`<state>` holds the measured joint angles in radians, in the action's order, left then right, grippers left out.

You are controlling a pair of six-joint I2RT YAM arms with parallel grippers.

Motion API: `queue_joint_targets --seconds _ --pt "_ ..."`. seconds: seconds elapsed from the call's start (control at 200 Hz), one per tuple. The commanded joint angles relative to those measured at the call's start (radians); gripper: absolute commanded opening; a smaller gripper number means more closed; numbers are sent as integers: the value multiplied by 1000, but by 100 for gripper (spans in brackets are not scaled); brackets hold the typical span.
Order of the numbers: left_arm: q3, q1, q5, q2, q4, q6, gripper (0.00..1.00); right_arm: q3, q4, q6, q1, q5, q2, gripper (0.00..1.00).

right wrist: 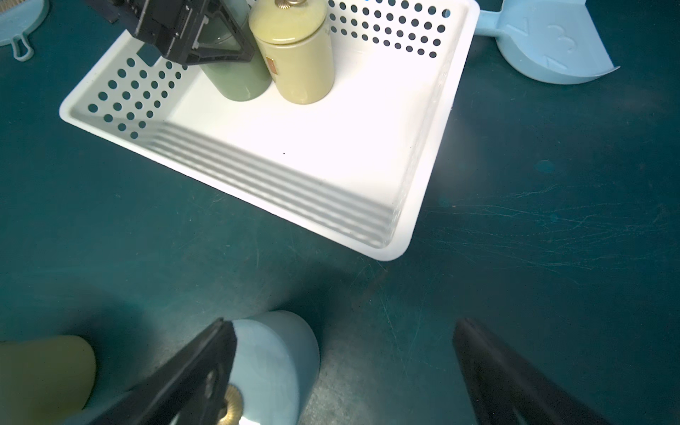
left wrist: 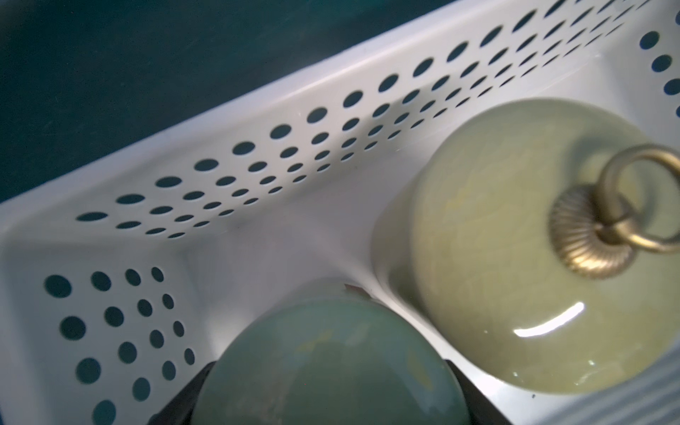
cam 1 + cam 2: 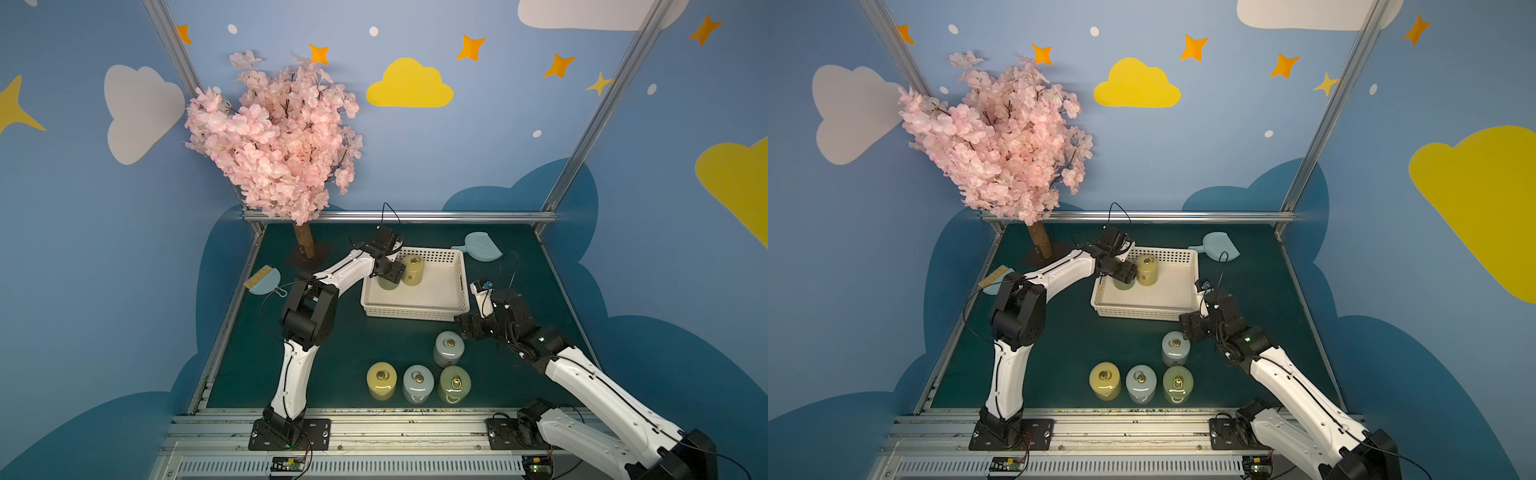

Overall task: Take the tea canister out of the basket
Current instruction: Pick up the tea canister from the basket.

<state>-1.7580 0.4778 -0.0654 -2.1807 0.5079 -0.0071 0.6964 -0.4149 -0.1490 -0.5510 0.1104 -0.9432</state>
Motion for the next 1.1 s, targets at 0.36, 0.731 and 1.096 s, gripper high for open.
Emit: queue_joint_targets --seconds 0.36,0.731,1.096 --pt "-18 -8 9 74 28 -30 56 -14 23 1 10 -7 2 98" --pt "19 0 1 183 38 -33 52 -17 28 -2 11 -6 -3 98" --pt "80 22 -2 310 41 -34 51 -18 31 -5 14 -5 1 98"
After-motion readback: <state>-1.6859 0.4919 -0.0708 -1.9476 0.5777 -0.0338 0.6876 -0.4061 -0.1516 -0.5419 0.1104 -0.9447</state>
